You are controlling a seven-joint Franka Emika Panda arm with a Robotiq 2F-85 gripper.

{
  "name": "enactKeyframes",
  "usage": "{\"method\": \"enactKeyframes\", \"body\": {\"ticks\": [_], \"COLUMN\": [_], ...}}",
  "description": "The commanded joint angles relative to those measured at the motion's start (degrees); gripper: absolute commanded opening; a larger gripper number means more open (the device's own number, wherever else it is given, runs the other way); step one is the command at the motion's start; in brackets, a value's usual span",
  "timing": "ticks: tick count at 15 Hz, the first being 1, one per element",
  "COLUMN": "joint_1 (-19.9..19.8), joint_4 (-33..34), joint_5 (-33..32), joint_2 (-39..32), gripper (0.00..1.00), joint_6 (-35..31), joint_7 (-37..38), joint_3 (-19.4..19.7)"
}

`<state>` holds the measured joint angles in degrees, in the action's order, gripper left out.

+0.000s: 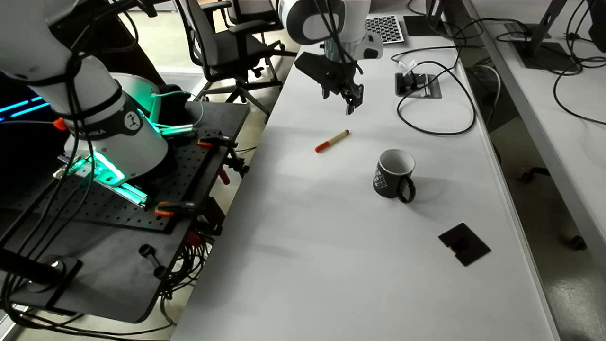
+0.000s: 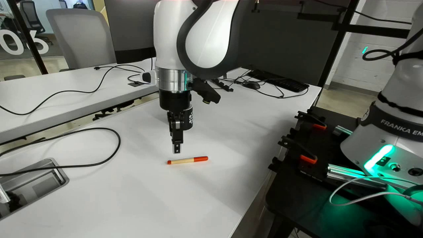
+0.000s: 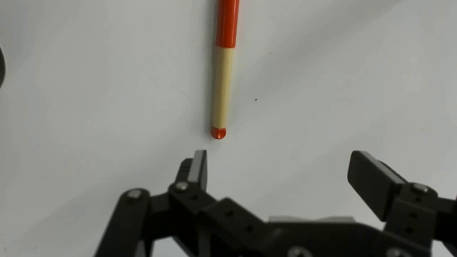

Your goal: Put the pen in the cup

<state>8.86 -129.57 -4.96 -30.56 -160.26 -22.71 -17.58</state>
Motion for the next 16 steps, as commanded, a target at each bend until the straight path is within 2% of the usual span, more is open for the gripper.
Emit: {"method": "enactKeyframes", "body": {"ticks": [1, 7, 16], "joint_1": [0.9, 3.0, 8.3], "joint_4": [1.8, 4.4, 8.4], "joint_5": [-0.5, -1.6, -4.8], "joint_2": [-3.0, -6.4, -10.2], "gripper": [1.0, 1.0, 1.0], "joint_6": [-2.2, -1.4, -0.8], "joint_7": [3.4, 6.0, 10.2], "joint_3": [0.9, 2.6, 6.8]}}
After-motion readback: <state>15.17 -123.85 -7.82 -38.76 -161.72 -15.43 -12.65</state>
